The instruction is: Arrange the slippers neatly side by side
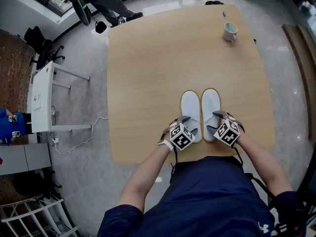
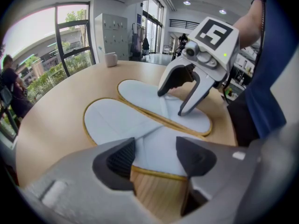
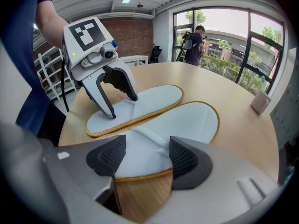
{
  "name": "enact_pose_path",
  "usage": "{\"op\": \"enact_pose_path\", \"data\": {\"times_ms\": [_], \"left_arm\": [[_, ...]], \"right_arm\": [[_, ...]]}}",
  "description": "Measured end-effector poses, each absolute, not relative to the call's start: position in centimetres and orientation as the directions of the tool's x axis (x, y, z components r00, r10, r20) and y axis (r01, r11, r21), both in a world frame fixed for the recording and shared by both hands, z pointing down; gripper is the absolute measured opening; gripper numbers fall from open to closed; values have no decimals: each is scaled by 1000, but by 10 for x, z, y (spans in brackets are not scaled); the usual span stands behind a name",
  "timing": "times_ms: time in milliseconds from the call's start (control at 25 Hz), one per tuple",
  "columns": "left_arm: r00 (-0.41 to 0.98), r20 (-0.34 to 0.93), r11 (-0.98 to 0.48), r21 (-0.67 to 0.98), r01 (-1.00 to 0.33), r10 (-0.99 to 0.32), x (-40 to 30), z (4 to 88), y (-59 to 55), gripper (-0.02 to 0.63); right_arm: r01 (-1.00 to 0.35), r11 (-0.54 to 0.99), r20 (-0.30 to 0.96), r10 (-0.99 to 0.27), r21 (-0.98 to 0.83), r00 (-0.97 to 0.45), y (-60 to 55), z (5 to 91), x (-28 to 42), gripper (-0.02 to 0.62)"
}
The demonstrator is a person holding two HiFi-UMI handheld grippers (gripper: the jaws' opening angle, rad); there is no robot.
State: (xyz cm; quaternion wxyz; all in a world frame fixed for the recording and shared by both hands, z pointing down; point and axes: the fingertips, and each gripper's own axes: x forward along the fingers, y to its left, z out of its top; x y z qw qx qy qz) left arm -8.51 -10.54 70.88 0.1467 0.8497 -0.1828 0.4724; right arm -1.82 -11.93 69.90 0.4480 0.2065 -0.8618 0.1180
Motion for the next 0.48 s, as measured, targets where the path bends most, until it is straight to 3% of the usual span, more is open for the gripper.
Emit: {"op": "enact_pose_path", "data": {"times_ms": [240,480], "left_arm": [[482,851,-866,70,-496,-207,-85,703,-106,282],[590,730,-729,187,-658,-345,-89,632,-115,263]], "right_arm": [[-493,869,807,-268,-33,-526,-124,692,-18,299],[-665,730,644,-433,-160,-631,-143,615,-13,283]]}}
